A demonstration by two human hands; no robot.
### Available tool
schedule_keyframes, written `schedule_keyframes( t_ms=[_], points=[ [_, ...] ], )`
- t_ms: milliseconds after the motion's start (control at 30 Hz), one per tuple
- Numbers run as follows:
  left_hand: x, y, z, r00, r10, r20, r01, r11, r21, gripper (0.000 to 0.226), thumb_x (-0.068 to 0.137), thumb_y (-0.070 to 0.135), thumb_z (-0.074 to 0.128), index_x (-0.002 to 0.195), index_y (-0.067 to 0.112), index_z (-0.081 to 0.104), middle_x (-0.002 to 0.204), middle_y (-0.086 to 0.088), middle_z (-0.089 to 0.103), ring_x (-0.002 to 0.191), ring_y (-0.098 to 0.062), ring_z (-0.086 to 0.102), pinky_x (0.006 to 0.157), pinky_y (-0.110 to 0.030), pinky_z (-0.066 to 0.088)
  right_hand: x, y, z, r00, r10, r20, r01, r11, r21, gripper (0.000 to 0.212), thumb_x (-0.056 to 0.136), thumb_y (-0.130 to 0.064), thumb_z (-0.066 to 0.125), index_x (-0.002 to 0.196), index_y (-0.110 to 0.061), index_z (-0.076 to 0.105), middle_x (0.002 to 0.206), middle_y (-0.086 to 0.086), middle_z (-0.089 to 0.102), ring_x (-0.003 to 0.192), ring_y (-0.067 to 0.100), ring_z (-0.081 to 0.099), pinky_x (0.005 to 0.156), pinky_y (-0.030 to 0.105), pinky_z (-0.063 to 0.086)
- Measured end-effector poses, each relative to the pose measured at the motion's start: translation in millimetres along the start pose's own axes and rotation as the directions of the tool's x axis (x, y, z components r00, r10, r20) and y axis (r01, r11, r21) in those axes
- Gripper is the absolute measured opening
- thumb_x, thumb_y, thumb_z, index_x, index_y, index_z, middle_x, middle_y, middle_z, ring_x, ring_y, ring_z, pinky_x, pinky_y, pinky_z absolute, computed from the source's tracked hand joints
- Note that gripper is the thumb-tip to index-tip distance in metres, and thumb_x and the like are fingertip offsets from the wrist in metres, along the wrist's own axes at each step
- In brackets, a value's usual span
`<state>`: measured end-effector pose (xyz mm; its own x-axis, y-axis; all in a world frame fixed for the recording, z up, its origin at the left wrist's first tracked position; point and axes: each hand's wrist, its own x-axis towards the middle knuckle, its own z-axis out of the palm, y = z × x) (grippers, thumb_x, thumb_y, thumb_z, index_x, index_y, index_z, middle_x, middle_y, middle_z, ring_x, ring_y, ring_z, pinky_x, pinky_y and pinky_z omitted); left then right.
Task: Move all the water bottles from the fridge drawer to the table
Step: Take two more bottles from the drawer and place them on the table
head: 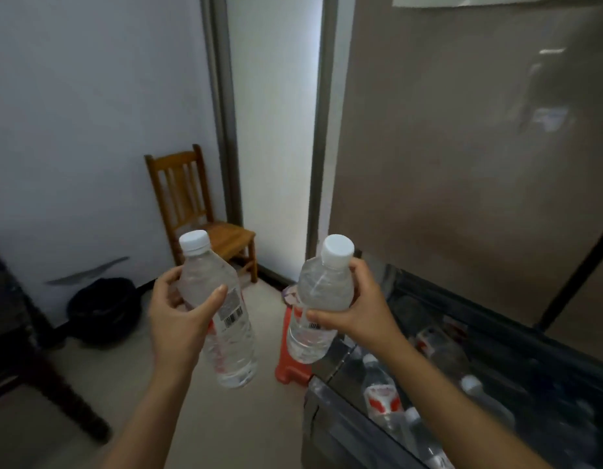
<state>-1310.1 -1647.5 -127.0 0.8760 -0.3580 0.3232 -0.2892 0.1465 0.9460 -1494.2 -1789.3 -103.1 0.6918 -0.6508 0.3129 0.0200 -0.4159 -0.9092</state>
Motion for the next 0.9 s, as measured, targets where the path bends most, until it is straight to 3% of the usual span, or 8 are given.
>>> schedule_keyframes(
  t_ms=[167,267,333,533,633,733,833,900],
  points=[
    [-12,-21,-48,0.992,-0.002,-0.126,0.018,0.992,0.124,0.054,0.065,0.020,0.079,0.108,0.033,0.049,0.104,0.006,0.060,0.091,-0.008,0.060,0.072,-0.037,0.054,26,12,44,0.986,0.010,0.165,-0.019,0.998,0.055,0.065,0.058,-0.021,0.085,0.104,-0.039,0.042,0.106,-0.017,0.054,0.092,-0.017,0.054,0.068,0.004,0.047],
    [-24,-27,-70,0.983,0.003,-0.182,0.031,0.982,0.187,0.054,0.065,0.015,0.080,0.105,0.032,0.049,0.097,0.010,0.060,0.077,-0.002,0.061,0.050,-0.023,0.053,30,21,68,0.967,0.030,0.253,-0.045,0.997,0.055,0.064,0.057,-0.024,0.086,0.102,-0.039,0.042,0.104,-0.016,0.056,0.092,-0.012,0.057,0.068,0.009,0.050],
    [-32,-31,-80,0.982,-0.004,-0.188,0.047,0.973,0.228,0.056,0.064,0.013,0.081,0.105,0.031,0.048,0.095,0.008,0.060,0.073,-0.009,0.062,0.042,-0.020,0.050,31,28,77,0.956,0.041,0.292,-0.051,0.998,0.026,0.065,0.057,-0.026,0.086,0.102,-0.040,0.041,0.104,-0.016,0.057,0.093,-0.010,0.057,0.070,0.011,0.049],
    [-78,-37,-108,0.954,-0.033,-0.298,0.132,0.938,0.321,0.060,0.058,0.014,0.085,0.095,0.044,0.048,0.096,0.012,0.059,0.081,-0.011,0.060,0.053,-0.035,0.055,22,44,91,0.902,0.066,0.427,-0.059,0.998,-0.028,0.070,0.057,-0.030,0.085,0.108,-0.039,0.037,0.105,-0.020,0.050,0.101,0.005,0.053,0.081,0.019,0.045],
    [-103,-35,-115,0.933,-0.046,-0.358,0.168,0.933,0.317,0.060,0.059,0.013,0.084,0.092,0.046,0.047,0.094,0.016,0.057,0.077,-0.009,0.059,0.047,-0.028,0.054,15,51,94,0.885,0.110,0.453,-0.094,0.994,-0.058,0.073,0.058,-0.029,0.085,0.114,-0.029,0.038,0.110,-0.010,0.052,0.105,0.012,0.053,0.088,0.029,0.048],
    [-134,-33,-122,0.902,-0.080,-0.424,0.224,0.927,0.301,0.058,0.059,0.011,0.084,0.097,0.035,0.048,0.092,0.014,0.057,0.075,-0.008,0.058,0.045,-0.017,0.051,4,56,96,0.850,0.144,0.506,-0.122,0.990,-0.077,0.069,0.060,-0.027,0.084,0.111,-0.026,0.038,0.109,-0.005,0.055,0.101,0.013,0.056,0.083,0.028,0.049],
    [-170,-32,-133,0.850,-0.123,-0.513,0.303,0.910,0.284,0.059,0.058,0.013,0.085,0.098,0.034,0.047,0.090,0.014,0.057,0.073,-0.010,0.060,0.045,-0.024,0.053,-12,58,102,0.806,0.139,0.575,-0.091,0.990,-0.112,0.070,0.060,-0.028,0.084,0.113,-0.023,0.039,0.109,-0.004,0.055,0.103,0.015,0.056,0.085,0.030,0.050],
    [-187,-28,-143,0.819,-0.129,-0.559,0.341,0.893,0.294,0.059,0.057,0.016,0.086,0.098,0.034,0.047,0.090,0.016,0.057,0.071,-0.006,0.059,0.044,-0.015,0.049,-20,58,110,0.781,0.146,0.607,-0.083,0.988,-0.132,0.074,0.060,-0.028,0.085,0.117,-0.020,0.038,0.115,0.000,0.054,0.108,0.018,0.055,0.092,0.037,0.050]
  ],
)
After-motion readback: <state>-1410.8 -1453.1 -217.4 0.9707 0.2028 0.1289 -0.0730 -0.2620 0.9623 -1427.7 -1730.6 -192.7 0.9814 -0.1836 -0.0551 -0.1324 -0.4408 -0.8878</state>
